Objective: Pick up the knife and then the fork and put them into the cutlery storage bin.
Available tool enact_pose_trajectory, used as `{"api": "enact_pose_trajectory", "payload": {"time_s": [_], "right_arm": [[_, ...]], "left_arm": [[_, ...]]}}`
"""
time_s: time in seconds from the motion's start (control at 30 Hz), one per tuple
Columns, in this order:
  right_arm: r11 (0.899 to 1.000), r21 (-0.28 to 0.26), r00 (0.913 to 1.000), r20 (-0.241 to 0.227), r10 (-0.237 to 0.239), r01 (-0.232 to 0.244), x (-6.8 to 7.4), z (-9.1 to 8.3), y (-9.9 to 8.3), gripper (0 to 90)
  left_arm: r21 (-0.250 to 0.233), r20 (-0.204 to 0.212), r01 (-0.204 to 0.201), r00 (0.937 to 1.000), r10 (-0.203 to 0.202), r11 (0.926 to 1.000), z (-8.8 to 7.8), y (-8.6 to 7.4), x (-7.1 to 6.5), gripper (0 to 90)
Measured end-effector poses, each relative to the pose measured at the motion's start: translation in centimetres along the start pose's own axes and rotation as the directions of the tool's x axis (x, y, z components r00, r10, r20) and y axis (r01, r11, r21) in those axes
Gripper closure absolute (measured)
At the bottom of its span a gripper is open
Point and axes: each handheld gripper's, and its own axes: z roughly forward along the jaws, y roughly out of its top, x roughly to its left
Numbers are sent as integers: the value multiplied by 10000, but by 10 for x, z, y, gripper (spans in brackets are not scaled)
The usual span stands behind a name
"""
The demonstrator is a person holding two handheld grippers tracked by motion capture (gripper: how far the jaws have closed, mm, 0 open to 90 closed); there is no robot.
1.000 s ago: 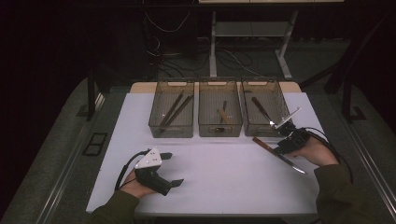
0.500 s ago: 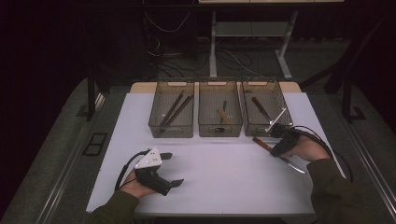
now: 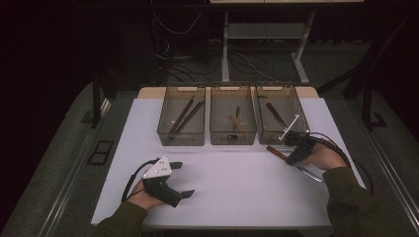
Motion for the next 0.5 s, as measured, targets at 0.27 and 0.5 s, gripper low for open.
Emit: {"api": "enact_pose_trajectory", "payload": {"time_s": [0.27,0.5], "right_arm": [[9983,-535,9995,-226,201,-213,-1,-3,-8,771],[9889,-1431,9989,-307,354,-395,3,-12,-19,771]], "left_arm": [[7,3,2,10000,-2,10000,0,0,0,0],[17,-9,23,10000,-22,10000,0,0,0,0]]}}
